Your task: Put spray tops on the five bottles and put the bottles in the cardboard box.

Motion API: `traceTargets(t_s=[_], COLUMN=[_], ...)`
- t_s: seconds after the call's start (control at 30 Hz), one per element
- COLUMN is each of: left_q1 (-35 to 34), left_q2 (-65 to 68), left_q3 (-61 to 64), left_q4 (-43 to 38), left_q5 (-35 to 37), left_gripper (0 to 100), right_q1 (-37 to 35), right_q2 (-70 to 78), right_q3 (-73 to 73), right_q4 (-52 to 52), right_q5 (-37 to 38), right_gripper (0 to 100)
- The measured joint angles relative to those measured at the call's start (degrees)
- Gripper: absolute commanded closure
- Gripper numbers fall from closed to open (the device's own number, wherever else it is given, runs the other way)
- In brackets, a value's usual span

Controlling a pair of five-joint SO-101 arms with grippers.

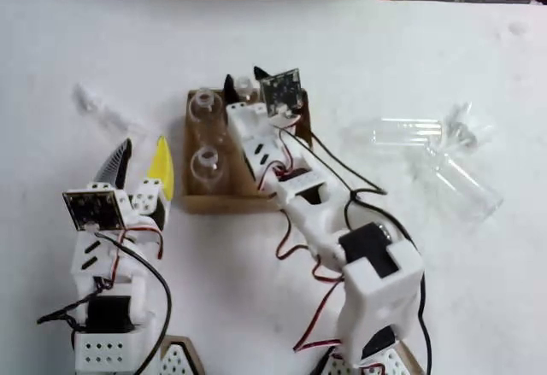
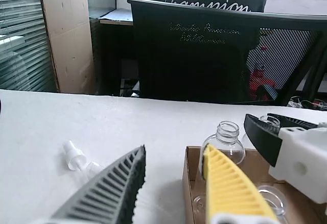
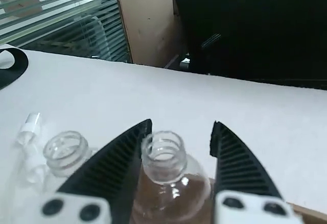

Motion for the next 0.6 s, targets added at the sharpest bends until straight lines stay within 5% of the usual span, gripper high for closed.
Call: traceTargets(t_s=[0.4, 0.6], left_q1=[0.0, 0.0], left_q2=[0.0, 0.0], left_q3=[0.0, 0.0], left_q4=[0.0, 0.0], left_q5=[0.0, 0.0], left_gripper=[82, 82], right_q1=[0.1, 6.1], right_q2=[-21.8, -33.1], right_q3=[0.1, -6.1], right_q4=[19.1, 38.9], right_q5=[-0.1, -0.1], right_gripper=[83.3, 83.5])
